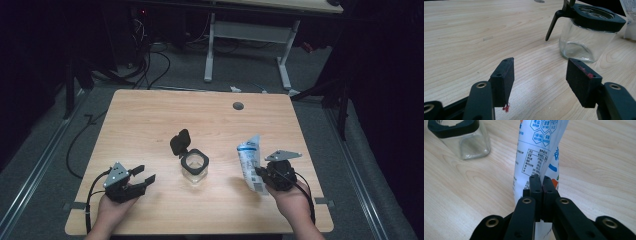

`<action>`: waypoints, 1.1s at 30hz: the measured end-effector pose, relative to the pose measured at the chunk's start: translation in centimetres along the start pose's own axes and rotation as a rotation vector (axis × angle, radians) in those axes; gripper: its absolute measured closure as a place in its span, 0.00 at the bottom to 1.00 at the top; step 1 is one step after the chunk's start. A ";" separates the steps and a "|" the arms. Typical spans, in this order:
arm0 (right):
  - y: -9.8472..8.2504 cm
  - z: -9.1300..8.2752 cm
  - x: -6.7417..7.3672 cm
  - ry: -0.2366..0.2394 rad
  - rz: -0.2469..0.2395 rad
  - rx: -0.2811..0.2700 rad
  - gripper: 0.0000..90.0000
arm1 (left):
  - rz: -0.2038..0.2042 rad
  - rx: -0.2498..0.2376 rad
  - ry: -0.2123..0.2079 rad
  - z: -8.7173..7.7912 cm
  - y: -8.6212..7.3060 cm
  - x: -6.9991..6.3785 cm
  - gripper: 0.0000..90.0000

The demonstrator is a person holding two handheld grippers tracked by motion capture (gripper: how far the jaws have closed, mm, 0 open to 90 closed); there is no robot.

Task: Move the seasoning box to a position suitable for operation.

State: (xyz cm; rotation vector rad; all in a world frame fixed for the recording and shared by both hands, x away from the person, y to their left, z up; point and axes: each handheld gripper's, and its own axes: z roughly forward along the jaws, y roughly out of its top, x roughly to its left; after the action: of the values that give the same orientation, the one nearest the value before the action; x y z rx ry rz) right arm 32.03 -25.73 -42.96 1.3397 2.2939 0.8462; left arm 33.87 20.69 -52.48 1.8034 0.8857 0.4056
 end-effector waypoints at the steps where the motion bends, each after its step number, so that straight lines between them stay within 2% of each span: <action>1: 0.1 0.0 0.0 0.005 -0.009 0.014 1.00 | 0.000 -0.001 0.000 0.0 0.0 0.0 0.44; 20: 1.2 -0.7 0.4 0.017 -0.040 0.134 1.00 | 0.005 -0.002 -0.005 -0.1 0.0 0.0 0.44; 33: 2.3 -0.7 0.9 0.016 -0.087 0.233 1.00 | 0.005 -0.003 -0.008 0.0 -0.1 0.0 0.44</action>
State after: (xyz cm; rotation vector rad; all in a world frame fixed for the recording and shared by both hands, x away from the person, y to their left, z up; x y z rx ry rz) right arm 32.67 -24.34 -40.92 1.3171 2.5053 0.5785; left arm 33.80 20.71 -52.50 1.8033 0.8747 0.4030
